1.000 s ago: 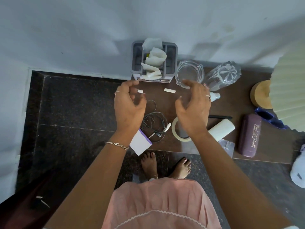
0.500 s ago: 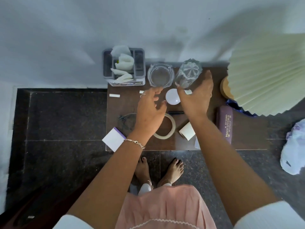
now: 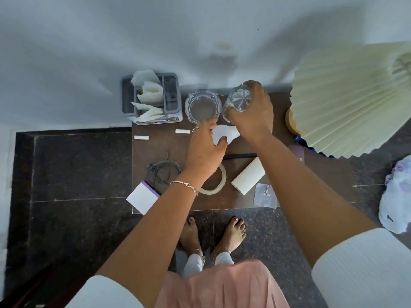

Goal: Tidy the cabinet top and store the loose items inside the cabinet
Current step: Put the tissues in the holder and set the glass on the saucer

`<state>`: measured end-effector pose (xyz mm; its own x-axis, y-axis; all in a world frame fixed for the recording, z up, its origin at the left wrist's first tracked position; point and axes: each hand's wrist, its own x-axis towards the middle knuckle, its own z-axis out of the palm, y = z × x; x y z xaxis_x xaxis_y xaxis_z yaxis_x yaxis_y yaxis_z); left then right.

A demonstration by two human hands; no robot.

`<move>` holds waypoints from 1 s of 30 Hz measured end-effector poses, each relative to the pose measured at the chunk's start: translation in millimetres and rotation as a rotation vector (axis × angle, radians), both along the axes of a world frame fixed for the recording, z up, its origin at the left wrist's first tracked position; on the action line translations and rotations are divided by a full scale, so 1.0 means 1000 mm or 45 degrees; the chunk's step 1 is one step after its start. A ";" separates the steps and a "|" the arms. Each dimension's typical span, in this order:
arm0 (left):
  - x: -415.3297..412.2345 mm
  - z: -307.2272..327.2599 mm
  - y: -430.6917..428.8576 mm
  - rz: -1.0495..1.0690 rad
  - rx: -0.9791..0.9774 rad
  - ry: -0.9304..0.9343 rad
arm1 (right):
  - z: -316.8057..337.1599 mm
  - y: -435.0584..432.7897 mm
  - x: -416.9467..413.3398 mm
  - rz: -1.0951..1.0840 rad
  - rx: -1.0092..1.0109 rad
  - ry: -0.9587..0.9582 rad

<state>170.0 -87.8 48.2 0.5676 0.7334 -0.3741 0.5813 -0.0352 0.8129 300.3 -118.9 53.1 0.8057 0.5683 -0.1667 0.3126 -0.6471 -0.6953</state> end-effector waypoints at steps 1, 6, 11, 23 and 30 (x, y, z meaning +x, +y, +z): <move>0.000 0.001 -0.001 0.016 -0.005 0.007 | 0.002 -0.003 0.000 -0.017 0.022 -0.004; 0.006 0.013 0.000 0.175 -0.122 -0.059 | 0.025 -0.018 0.000 -0.143 0.229 -0.038; 0.023 0.040 0.015 0.573 -0.950 -0.281 | 0.051 -0.034 -0.015 -0.304 0.496 0.093; 0.005 0.064 0.080 0.485 -0.985 -0.423 | 0.039 -0.035 -0.041 -0.117 0.573 0.435; 0.015 0.064 0.103 0.168 -0.230 -0.350 | 0.017 -0.002 -0.026 0.130 0.347 0.389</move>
